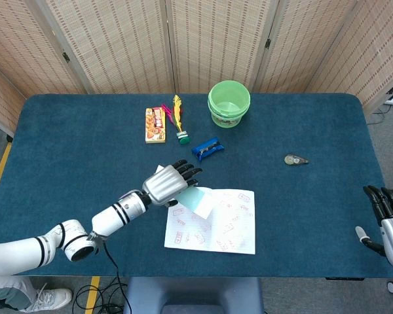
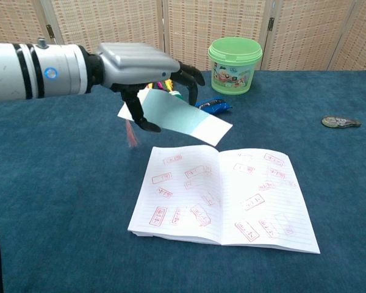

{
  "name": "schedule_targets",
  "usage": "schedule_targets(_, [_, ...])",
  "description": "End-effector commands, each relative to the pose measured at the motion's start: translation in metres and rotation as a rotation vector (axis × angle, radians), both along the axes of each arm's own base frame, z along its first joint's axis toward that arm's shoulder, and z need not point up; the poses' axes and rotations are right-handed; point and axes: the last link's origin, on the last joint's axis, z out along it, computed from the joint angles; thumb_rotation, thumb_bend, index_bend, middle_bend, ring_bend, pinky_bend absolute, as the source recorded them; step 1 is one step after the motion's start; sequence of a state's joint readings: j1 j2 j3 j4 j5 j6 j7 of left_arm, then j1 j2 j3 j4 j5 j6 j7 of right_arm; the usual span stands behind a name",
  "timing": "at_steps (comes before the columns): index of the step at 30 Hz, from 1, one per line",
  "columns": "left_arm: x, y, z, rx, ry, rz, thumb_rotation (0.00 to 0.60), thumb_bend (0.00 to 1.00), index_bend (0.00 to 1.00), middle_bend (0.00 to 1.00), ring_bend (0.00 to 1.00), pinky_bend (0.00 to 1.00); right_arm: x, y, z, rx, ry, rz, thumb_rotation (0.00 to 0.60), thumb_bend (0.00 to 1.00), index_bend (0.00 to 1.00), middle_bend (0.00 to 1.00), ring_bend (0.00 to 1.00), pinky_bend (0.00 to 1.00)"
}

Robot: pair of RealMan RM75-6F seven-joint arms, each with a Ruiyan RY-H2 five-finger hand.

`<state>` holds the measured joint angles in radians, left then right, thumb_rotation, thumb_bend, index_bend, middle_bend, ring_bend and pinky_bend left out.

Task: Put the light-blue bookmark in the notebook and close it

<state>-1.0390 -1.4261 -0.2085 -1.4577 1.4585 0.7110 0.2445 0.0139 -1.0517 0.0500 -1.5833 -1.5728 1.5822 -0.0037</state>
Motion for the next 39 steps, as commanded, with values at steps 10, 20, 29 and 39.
schedule_targets(10, [0.025,0.002,-0.037,-0.034,0.008,-0.052,0.600,0.26,0.37,0.13,0.15,0.17,0.000,0.000,0.001,-0.003,0.004,-0.011,0.600,0.21,0.00,0.10,0.08,0.09])
schedule_targets(20, [0.024,-0.024,-0.072,-0.092,0.069,-0.160,0.600,0.26,0.37,0.13,0.15,0.17,-0.002,0.001,0.000,-0.001,0.003,-0.020,0.600,0.21,0.00,0.10,0.08,0.09])
schedule_targets(29, [0.037,-0.046,-0.099,-0.129,0.099,-0.230,0.600,0.26,0.36,0.13,0.13,0.16,-0.004,0.004,0.003,-0.010,0.002,-0.024,0.600,0.21,0.00,0.10,0.08,0.09])
schedule_targets(39, [0.056,-0.054,-0.120,-0.121,0.138,-0.276,0.600,0.26,0.32,0.13,0.12,0.16,-0.008,0.007,0.005,-0.017,-0.003,-0.038,0.600,0.21,0.00,0.10,0.08,0.09])
